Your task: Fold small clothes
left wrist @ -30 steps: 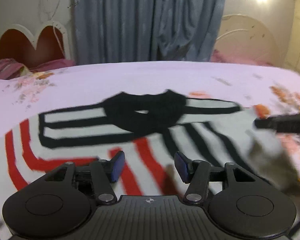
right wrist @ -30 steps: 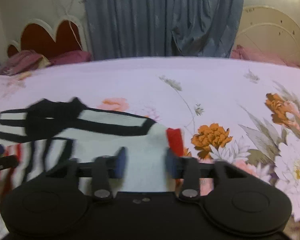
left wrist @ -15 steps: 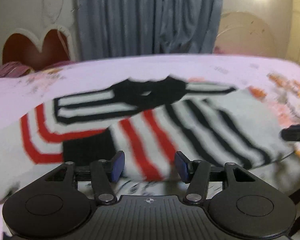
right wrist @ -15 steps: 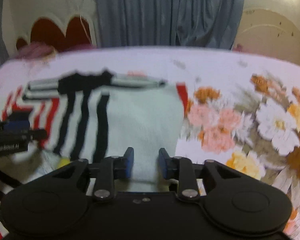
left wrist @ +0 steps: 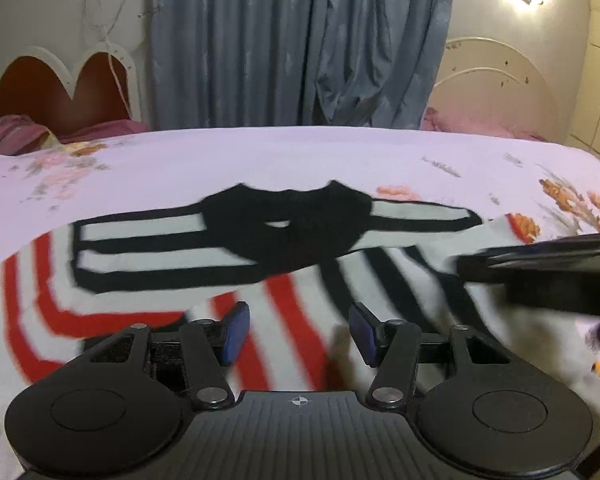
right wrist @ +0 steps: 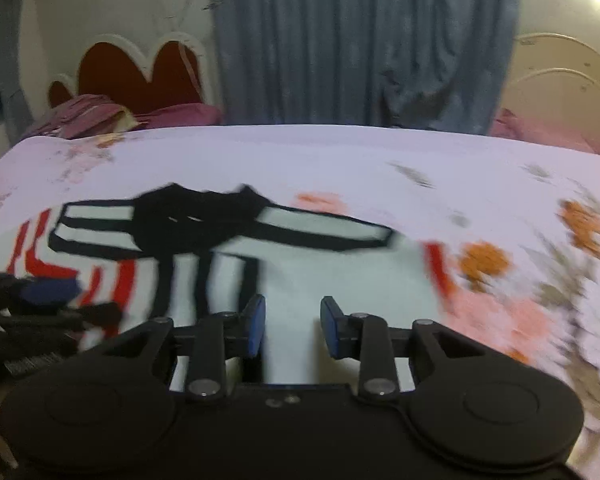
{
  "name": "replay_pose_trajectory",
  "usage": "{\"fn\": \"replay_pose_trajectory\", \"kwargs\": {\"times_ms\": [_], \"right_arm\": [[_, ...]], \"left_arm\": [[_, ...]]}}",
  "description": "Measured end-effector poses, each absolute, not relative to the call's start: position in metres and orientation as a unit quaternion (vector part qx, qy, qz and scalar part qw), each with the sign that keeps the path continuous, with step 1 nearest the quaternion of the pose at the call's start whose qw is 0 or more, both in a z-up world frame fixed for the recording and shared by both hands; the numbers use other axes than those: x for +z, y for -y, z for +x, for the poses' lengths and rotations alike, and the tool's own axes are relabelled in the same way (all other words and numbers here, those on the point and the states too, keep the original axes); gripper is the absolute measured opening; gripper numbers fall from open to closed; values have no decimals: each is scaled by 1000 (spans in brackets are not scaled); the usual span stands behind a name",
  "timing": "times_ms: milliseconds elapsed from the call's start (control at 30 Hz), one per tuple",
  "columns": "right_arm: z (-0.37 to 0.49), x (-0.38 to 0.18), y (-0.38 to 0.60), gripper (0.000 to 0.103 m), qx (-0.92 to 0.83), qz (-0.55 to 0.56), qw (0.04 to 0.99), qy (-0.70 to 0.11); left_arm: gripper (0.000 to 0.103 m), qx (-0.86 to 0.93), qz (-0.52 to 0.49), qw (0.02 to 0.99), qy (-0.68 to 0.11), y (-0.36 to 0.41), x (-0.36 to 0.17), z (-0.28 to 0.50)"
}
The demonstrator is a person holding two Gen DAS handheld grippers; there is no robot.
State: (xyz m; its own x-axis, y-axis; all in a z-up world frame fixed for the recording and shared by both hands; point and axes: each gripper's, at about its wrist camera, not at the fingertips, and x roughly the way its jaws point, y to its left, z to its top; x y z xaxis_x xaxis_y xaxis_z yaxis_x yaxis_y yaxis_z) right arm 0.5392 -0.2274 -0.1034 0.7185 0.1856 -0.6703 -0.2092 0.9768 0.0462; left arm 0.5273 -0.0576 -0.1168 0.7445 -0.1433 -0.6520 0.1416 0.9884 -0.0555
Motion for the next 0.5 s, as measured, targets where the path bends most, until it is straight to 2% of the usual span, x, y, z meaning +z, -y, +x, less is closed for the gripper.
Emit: {"fn": "replay_pose_trajectory", "kwargs": {"times_ms": [67, 100, 300, 400, 500], "right_arm": [[557, -118, 215, 26, 93, -32, 914, -393], [563, -127, 212, 28, 88, -37, 907, -411], [529, -100, 226, 32, 87, -23, 922, -376], [520, -116, 229, 31, 80, -26, 911, -403], [519, -122, 220, 34, 71, -52, 909, -406]], "left_arm": [[55, -74, 14, 919, -386, 66, -131, 540], [55, -77, 20, 922, -379, 67, -132, 540], [55, -46, -8, 938, -342, 27, -112, 505], [55, -24, -16, 926, -377, 16, -133, 504], [55, -20, -4, 930, -367, 22, -126, 504]]}}
